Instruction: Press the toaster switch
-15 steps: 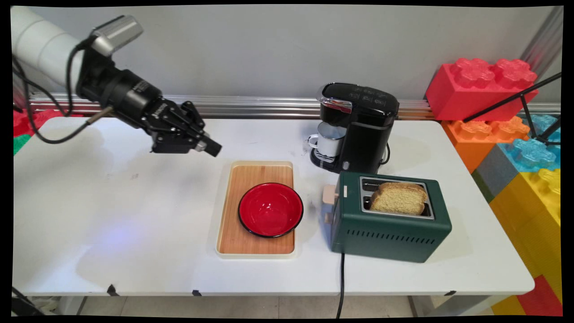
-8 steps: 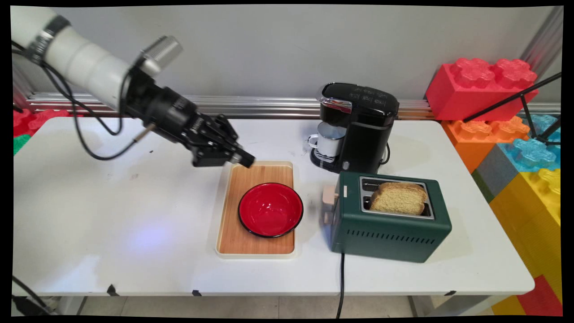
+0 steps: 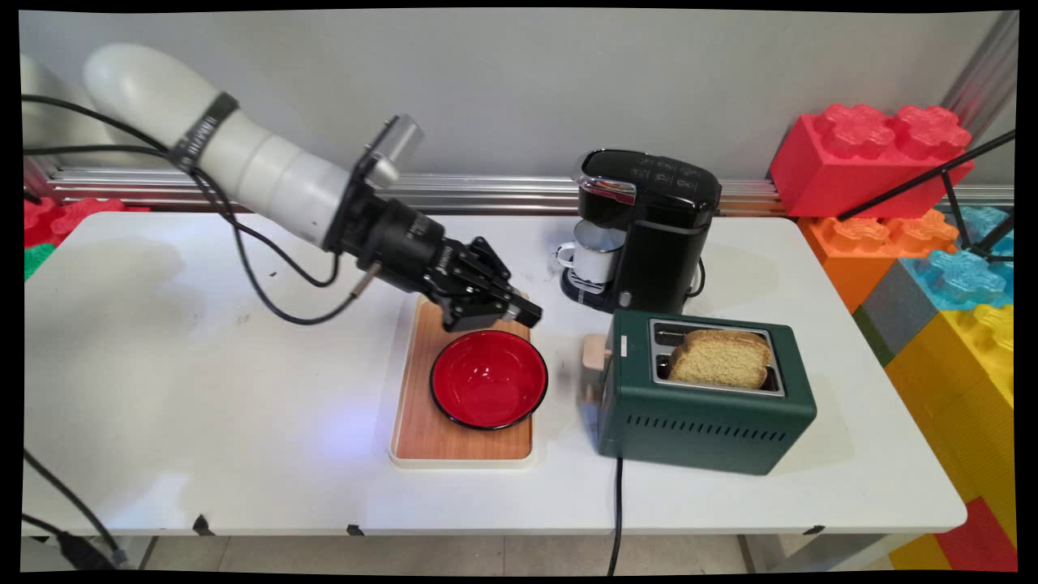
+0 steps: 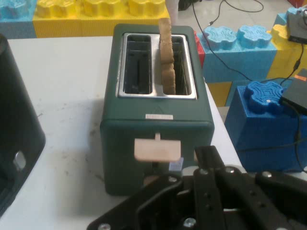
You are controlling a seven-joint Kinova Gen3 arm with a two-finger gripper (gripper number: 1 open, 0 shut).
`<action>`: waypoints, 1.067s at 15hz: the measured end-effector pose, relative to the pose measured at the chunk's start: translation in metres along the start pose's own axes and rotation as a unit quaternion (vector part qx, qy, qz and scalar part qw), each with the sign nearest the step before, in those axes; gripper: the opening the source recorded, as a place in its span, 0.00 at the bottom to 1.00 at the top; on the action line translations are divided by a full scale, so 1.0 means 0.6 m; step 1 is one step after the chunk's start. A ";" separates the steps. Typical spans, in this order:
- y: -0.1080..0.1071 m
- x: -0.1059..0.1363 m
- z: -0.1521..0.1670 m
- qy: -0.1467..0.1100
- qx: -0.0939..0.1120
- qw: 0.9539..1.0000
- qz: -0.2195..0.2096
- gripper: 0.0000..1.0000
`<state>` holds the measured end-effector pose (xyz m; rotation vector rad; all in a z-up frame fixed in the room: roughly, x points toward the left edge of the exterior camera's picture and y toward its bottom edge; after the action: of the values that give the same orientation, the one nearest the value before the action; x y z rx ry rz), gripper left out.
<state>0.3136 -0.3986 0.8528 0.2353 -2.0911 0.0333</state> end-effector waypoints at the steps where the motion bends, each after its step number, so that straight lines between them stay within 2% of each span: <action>1: -0.003 -0.001 0.014 0.002 0.000 1.000 0.001 0.00; 9: -0.026 -0.012 0.097 0.007 0.009 1.000 0.015 0.00; 16: -0.036 -0.022 0.135 0.002 0.013 1.000 0.021 0.00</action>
<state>0.2551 -0.4275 0.7986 0.2073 -2.0926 0.0872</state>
